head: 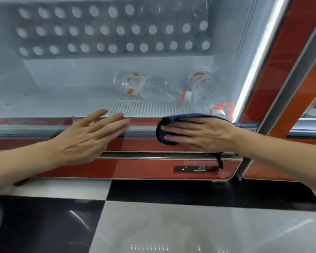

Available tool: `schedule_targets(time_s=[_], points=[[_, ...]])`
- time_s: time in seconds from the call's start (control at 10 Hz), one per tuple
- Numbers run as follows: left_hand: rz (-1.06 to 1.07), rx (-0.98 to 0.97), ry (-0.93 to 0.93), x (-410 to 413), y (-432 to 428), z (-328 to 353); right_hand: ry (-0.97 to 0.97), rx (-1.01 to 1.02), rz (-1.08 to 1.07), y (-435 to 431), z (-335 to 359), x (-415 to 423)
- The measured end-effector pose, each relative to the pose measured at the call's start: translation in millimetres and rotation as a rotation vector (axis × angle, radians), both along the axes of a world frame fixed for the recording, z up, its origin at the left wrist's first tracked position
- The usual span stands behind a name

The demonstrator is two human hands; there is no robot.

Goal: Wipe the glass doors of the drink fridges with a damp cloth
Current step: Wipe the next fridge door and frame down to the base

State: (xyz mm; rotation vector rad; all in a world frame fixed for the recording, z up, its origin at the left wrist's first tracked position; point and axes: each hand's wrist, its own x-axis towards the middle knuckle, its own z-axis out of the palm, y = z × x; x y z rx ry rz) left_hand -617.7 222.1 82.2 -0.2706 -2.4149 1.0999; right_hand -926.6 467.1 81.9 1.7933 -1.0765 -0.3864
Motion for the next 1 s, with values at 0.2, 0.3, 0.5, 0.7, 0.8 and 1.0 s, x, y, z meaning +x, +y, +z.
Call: schedule_targets(time_s=[0.2, 0.3, 0.5, 0.7, 0.8, 1.0], points=[[0.053, -0.087, 0.069, 14, -37, -9, -0.214, -0.392, -0.057, -30, 9, 32], [0.018, -0.126, 0.08, 12, -44, -7, -0.114, -0.261, -0.077, -37, -41, 41], [-0.003, -0.123, 0.096, 12, -42, -8, 0.406, -0.055, 0.035, -44, -61, 22], [-0.071, -0.093, 0.048, 18, -58, -8, -0.249, -0.227, 0.068, -67, 43, 58], [-0.089, -0.046, 0.024, 29, -74, -15, -0.334, -0.532, 0.05, -80, 48, 76], [-0.141, -0.02, -0.004, 33, -77, -17, 0.128, 0.021, 0.003, -67, -56, 70]])
